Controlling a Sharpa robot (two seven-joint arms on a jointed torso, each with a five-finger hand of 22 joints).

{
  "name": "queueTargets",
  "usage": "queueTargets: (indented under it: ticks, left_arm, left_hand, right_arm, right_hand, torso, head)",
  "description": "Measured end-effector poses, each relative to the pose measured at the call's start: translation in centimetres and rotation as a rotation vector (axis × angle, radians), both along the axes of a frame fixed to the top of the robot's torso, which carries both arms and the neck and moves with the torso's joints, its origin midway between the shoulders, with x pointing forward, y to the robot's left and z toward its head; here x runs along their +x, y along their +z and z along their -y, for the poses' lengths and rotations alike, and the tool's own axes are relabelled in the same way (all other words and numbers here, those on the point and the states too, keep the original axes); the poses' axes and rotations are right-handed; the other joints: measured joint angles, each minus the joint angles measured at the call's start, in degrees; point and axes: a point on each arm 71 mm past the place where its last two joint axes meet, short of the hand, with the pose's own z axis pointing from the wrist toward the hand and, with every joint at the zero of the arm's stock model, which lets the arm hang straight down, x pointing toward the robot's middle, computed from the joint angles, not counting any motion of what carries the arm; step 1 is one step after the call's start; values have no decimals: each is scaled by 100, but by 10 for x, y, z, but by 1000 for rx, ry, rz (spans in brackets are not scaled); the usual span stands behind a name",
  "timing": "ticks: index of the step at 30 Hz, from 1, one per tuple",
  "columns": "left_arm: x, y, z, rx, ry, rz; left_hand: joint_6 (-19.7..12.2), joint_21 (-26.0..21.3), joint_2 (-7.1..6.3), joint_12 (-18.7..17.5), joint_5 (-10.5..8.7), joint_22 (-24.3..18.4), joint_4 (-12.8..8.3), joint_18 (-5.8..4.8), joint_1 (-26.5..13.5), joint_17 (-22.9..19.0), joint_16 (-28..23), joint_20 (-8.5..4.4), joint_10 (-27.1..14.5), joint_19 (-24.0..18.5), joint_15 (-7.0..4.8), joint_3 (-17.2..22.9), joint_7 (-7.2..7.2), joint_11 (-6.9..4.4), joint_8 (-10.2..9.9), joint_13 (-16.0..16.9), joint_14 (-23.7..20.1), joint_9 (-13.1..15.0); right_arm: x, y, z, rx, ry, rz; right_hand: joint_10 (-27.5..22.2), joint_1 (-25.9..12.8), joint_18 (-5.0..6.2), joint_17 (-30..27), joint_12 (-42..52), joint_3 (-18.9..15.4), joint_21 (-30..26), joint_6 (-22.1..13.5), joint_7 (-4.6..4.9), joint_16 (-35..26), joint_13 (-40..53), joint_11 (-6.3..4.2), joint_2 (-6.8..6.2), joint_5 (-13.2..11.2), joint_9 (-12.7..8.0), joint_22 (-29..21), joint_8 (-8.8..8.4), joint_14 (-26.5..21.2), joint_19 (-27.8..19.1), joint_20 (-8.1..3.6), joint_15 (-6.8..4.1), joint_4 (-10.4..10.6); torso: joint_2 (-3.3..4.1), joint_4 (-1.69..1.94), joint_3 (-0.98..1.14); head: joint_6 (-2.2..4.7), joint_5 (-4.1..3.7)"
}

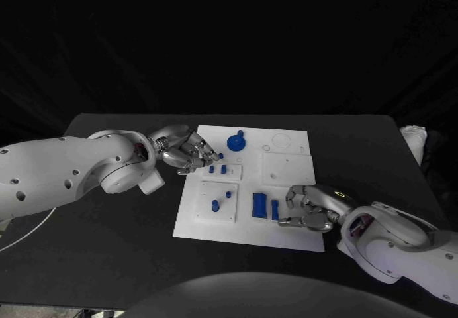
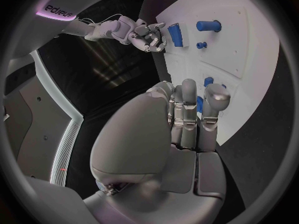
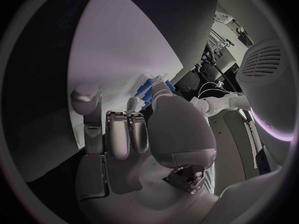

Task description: Assemble the parts on the task board

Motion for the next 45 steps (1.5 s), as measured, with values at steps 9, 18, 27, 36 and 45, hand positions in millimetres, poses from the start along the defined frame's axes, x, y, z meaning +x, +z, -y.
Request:
queueTargets:
  ticks: [9,18,27,36,45]
  left_arm:
    - [0,0,0,1,1,0]
    - [0,0,1,-1,-3,2]
    - [1,4,2,-52,11,54]
    - [3,18,-3,-241,70,170]
    - [4,23,4,-411,99,179]
  left_hand:
    - [0,0,0,0,0,-1,0,0,0,0,0,0,0,0,0,0,0,0,0,0,0,0]
    - [0,-34,0,0,0,-1,0,0,0,-6,0,0,0,0,0,0,0,0,0,1,0,0]
    - [43,-2141,141,-156,-922,-6,2,225,-1132,-173,-521,196,-118,-1549,299,-382,2,195,48,-68,-1219,7]
    - [-1023,-5110,-507,-2198,-2008,-1978,40,130,-2170,-1925,-4001,75,-3079,-5812,78,-2872,-418,-176,-345,-1151,-5376,-87]
    - [-3230,-5469,-968,-3866,-2463,-6114,103,-49,-2902,-2641,-6017,186,-4446,-7271,-224,-3331,-1329,-1192,-598,-1615,-6143,-202]
  right_arm:
    - [3,28,14,93,-23,70]
    - [8,46,15,153,-13,117]
    - [13,49,15,244,-17,115]
    - [29,66,17,542,-67,61]
    - [35,69,24,765,-131,-61]
  right_hand:
    - [0,-60,0,-1,0,-204,165,90,1,110,0,0,525,435,-132,0,-52,-6,0,0,-6,367]
    - [11,1047,0,-1,38,308,24,150,4,103,32,-10,711,2576,-450,-1,-422,-7,-146,1,-5,-176]
    - [-2676,71,180,-3694,-3247,227,-3467,515,519,-3064,-820,542,977,476,-1849,-403,-1750,-2573,-2277,518,668,352]
    - [-6545,-1129,-228,-5984,-6947,-786,-4034,-573,511,-6760,-3748,1614,1549,527,-3399,-3972,-3285,-6547,-6675,1387,1845,349]
    - [-8354,-1051,-273,-7479,-8713,-1641,-4231,-1929,-486,-8535,-7109,444,1887,352,-5402,-7468,-4866,-8402,-8293,1594,1427,457]
  torso:
    - [0,2,-1]
    - [-3,1,-1]
    - [-2,-11,-5]
    - [-10,-34,-13]
    - [5,-11,-9]
  head:
    - [0,17]
    - [0,-5]
    - [0,19]
    - [0,-24]
    - [0,-78]
